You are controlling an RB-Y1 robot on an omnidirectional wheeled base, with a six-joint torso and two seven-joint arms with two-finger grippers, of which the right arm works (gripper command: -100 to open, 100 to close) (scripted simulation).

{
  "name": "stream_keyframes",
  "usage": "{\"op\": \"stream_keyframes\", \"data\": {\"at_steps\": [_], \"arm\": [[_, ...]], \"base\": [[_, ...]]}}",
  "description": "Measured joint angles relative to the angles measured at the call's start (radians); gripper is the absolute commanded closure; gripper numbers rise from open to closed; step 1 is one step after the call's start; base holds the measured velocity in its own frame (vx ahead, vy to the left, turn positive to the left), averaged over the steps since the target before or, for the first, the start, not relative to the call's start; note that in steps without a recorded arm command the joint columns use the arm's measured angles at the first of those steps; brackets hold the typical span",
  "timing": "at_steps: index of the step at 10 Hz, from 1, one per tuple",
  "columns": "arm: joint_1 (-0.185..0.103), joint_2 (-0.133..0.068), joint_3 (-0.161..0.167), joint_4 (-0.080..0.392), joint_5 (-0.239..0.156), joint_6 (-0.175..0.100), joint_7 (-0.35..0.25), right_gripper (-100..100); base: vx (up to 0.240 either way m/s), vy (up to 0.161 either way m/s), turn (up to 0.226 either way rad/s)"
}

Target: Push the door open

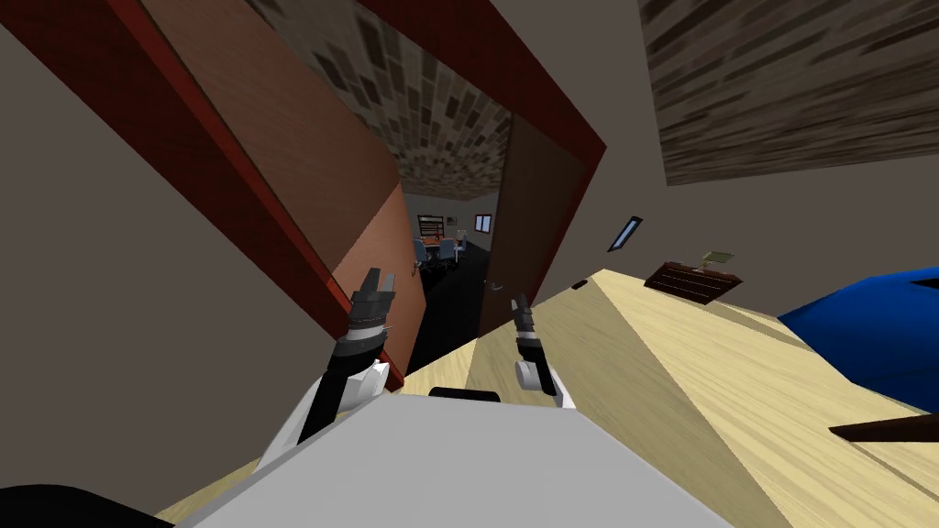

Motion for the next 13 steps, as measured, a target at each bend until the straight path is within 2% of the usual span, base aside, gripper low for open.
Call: {"op": "stream_keyframes", "data": {"at_steps": [3,7,8,13], "arm": [[-0.034,-0.003,0.000,0.086,-0.001,-0.012,-0.005,-100],[-0.062,-0.013,-0.001,0.187,-0.003,-0.033,-0.017,-100],[-0.080,-0.014,-0.001,0.220,-0.004,-0.038,-0.019,-100],[-0.120,-0.016,-0.002,0.324,-0.005,-0.047,-0.026,-100]], "base": [[0.047,-0.081,0.128],[0.025,-0.076,0.123],[0.031,-0.093,0.075],[0.024,-0.064,0.086]]}}
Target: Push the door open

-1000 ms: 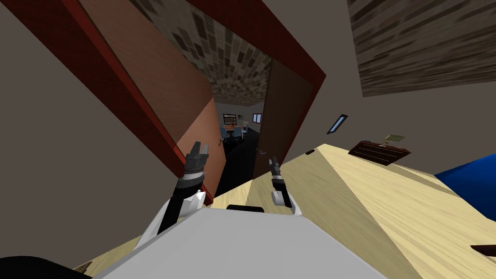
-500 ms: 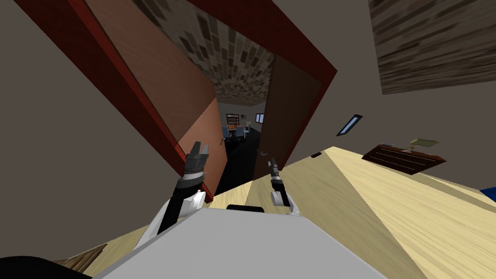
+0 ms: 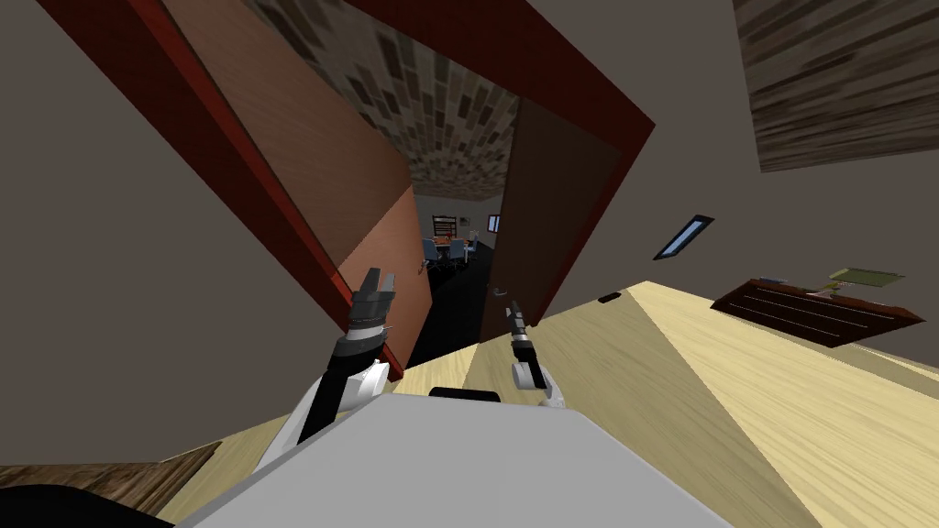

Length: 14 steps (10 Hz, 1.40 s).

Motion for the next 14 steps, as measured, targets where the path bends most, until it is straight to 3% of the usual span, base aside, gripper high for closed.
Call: {"op": "stream_keyframes", "data": {"at_steps": [2,6,12,14], "arm": [[-0.017,-0.005,-0.001,0.048,-0.002,-0.010,-0.005,-100],[-0.077,-0.007,-0.003,0.189,-0.004,-0.036,-0.015,-100],[-0.119,-0.016,-0.004,0.316,-0.006,-0.053,-0.030,-100],[-0.150,-0.017,-0.006,0.390,-0.008,-0.068,-0.034,-100]], "base": [[0.021,-0.066,0.088],[0.028,-0.117,0.154],[0.008,-0.071,0.096],[0.005,-0.108,0.163]]}}
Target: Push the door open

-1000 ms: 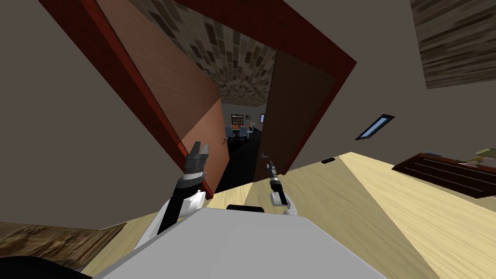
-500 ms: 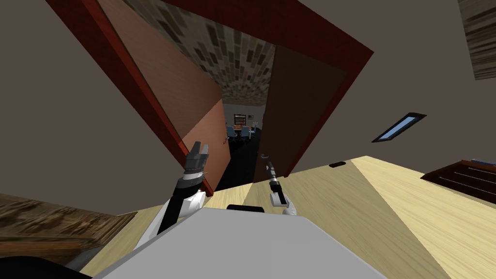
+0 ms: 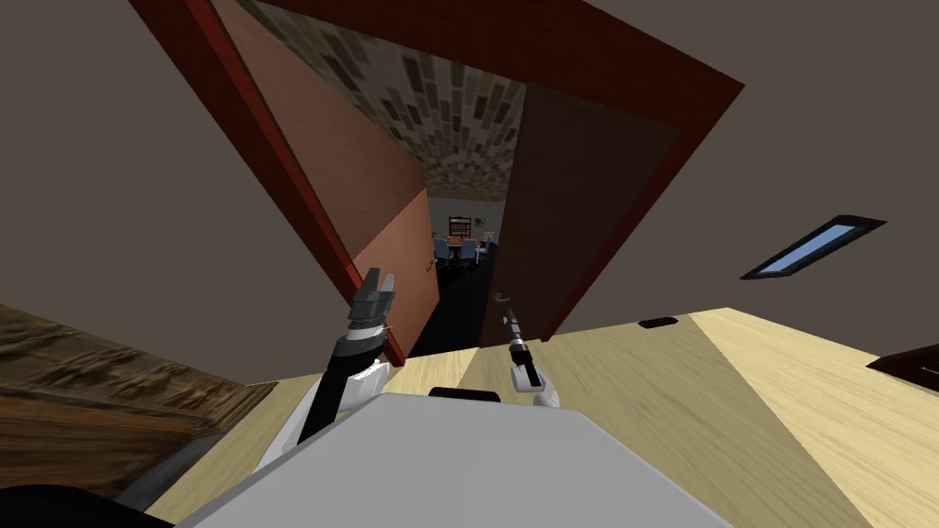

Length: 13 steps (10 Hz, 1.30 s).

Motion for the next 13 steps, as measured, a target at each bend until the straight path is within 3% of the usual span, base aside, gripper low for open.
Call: {"op": "stream_keyframes", "data": {"at_steps": [5,13], "arm": [[-0.055,-0.004,-0.001,0.150,-0.003,-0.023,-0.014,-100],[-0.103,-0.006,-0.002,0.281,-0.005,-0.038,-0.027,-100]], "base": [[0.000,-0.115,0.117],[-0.006,-0.065,0.071]]}}
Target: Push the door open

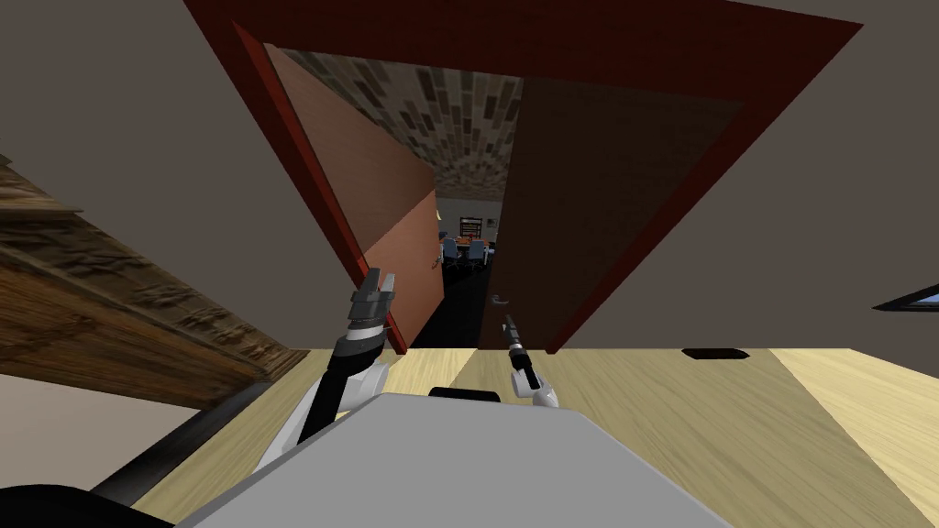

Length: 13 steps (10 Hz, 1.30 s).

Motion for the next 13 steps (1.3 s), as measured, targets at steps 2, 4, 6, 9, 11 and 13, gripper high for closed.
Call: {"op": "stream_keyframes", "data": {"at_steps": [2,4,6,9,11,13], "arm": [[-0.007,-0.001,0.000,0.013,0.000,0.000,-0.002,-100],[-0.008,0.001,-0.004,0.018,-0.002,-0.003,0.001,-100],[-0.008,0.002,-0.007,0.020,-0.004,-0.004,0.003,-100],[-0.008,0.004,-0.014,0.024,-0.007,-0.007,0.008,-100],[-0.008,0.005,-0.016,0.024,-0.008,-0.008,0.010,100],[-0.012,0.003,-0.017,0.021,-0.009,-0.009,0.008,100]], "base": [[0.051,-0.023,0.016],[0.188,-0.008,0.024],[0.209,0.006,0.028],[0.221,0.012,0.030],[0.039,-0.003,0.001],[-0.023,-0.005,0.009]]}}
